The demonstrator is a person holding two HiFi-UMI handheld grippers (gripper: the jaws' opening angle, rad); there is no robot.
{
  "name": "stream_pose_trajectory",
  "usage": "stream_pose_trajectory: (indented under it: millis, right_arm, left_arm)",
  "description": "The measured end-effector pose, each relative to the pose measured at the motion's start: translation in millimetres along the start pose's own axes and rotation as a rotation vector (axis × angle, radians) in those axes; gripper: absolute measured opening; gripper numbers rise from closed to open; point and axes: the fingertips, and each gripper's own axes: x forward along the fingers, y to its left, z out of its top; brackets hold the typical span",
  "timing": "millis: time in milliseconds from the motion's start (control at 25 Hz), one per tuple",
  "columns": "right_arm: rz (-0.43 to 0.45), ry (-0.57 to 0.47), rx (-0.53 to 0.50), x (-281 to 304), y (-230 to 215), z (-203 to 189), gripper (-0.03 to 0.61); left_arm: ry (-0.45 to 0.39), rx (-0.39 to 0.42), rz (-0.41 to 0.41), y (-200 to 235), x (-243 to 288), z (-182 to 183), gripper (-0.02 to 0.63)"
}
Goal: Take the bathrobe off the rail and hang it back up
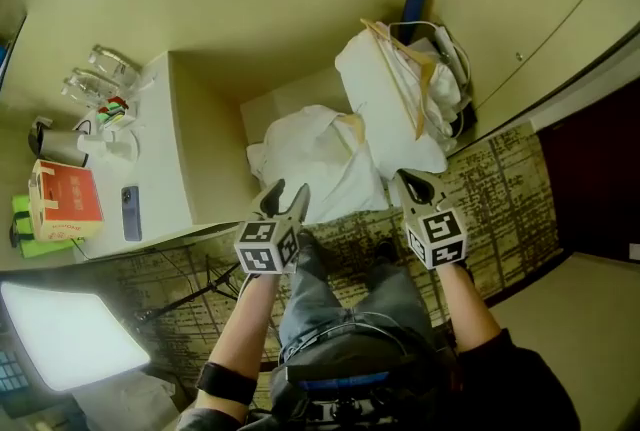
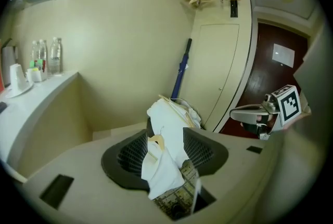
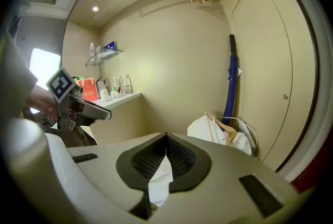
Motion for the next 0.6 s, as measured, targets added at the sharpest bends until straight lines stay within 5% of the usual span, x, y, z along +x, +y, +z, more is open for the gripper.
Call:
stream_pose_trajectory:
  millis: [280, 600]
  right_arm:
    - [-0.087, -0.013, 0.009, 60.7, -23.4, 1.2, 0.017]
    - [-0.132, -0.017, -0.002, 156.5, -48.4, -41.0, 0.017]
  left_arm:
    - [0.078, -0.082, -0.179, 10.0, 119.5, -10.8, 0.244]
    - [0.207, -0.14, -0.326, 26.5, 257.1, -71.6, 0.244]
